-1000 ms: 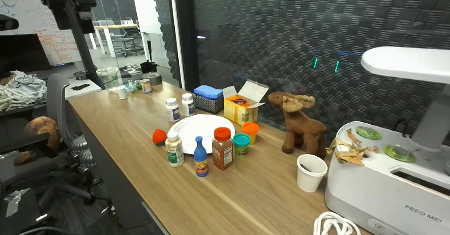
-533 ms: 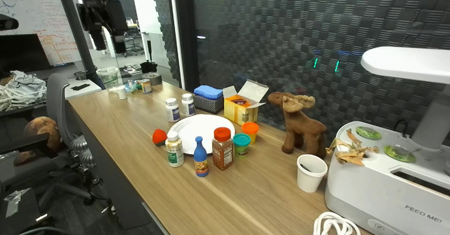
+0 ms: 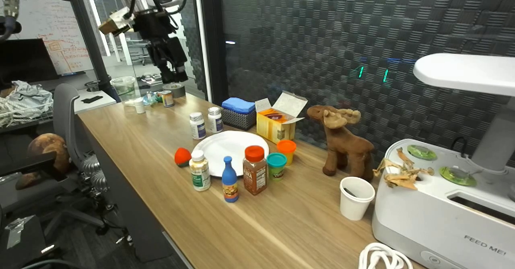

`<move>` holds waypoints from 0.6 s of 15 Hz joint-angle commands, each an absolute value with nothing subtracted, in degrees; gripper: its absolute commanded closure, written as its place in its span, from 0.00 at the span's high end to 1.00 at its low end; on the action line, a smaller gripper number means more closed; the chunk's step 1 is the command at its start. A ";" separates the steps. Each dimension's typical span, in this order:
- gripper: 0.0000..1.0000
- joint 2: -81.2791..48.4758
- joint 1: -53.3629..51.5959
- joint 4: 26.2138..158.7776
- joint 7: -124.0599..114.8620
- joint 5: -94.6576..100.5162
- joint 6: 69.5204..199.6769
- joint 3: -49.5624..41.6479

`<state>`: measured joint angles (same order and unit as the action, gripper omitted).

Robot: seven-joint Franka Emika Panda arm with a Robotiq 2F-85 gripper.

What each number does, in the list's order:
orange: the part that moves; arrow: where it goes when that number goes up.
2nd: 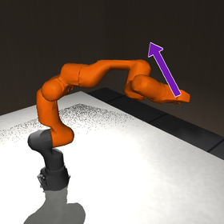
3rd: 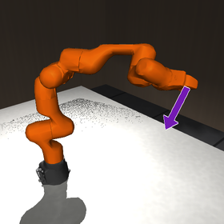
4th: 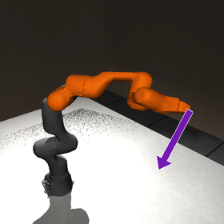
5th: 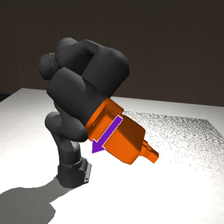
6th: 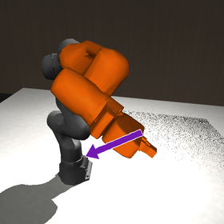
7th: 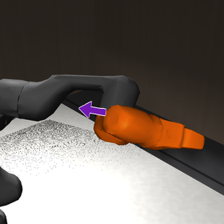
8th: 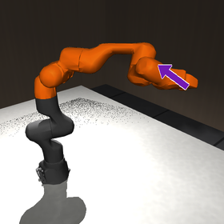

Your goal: Place the bottles and orange plush toy on the white plate

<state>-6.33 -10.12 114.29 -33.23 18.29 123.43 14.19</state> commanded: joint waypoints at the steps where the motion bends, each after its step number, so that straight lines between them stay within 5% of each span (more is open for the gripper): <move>1: 1.00 -14.45 -12.92 105.86 -36.40 21.41 125.46 11.76; 9: 1.00 -26.39 -16.74 97.05 -34.56 17.48 131.67 7.69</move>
